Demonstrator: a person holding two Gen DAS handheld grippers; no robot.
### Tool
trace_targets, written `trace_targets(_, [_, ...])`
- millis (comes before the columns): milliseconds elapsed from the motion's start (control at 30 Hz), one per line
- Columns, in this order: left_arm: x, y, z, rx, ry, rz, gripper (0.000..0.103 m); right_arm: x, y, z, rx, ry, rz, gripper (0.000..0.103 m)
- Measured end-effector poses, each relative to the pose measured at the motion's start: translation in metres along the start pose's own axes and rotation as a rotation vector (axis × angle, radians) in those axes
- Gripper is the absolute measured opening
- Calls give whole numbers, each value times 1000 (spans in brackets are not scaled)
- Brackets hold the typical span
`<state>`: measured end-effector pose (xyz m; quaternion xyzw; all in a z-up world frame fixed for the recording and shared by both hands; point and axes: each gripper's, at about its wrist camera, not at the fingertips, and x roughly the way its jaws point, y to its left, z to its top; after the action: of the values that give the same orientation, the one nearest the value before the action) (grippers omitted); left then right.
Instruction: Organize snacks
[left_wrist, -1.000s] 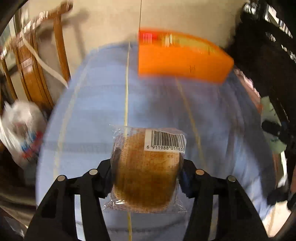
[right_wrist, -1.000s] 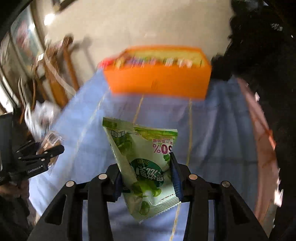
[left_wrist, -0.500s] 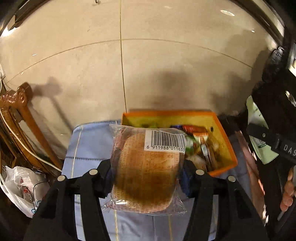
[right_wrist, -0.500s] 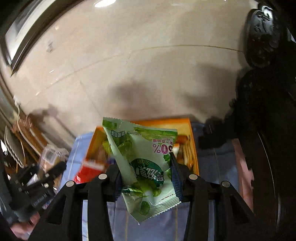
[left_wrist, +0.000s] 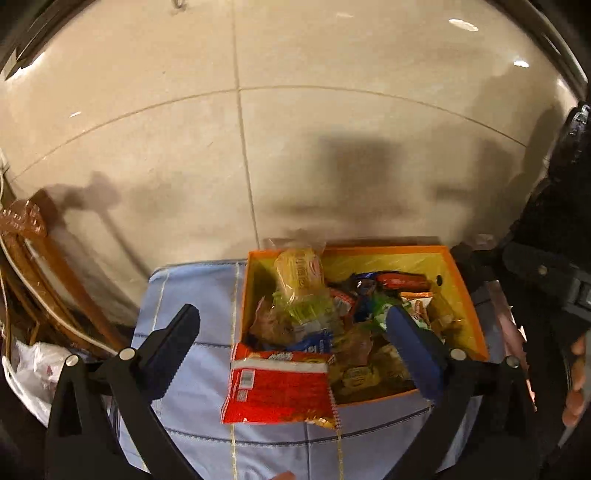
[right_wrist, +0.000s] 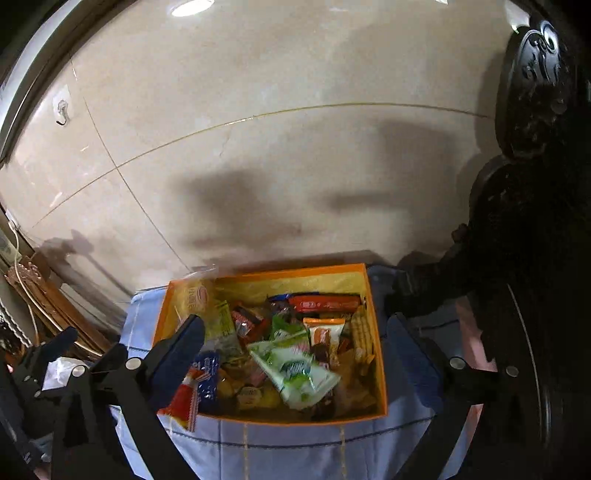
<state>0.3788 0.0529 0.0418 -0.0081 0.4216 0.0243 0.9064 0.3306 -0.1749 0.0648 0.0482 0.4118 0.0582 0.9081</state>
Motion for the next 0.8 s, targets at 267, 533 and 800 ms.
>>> trace_targets(267, [-7,1,-9,-4,15,-19,99,-1,1,-23,-14,27,28,99])
trace_targets(533, [-12,11,-9,-59,8,-26,99,4,8,-32,-91,65,17,99])
trace_targets(800, [-13,3,-11,-18,2,-4,99,15,0,-38,-73,81,-5,99])
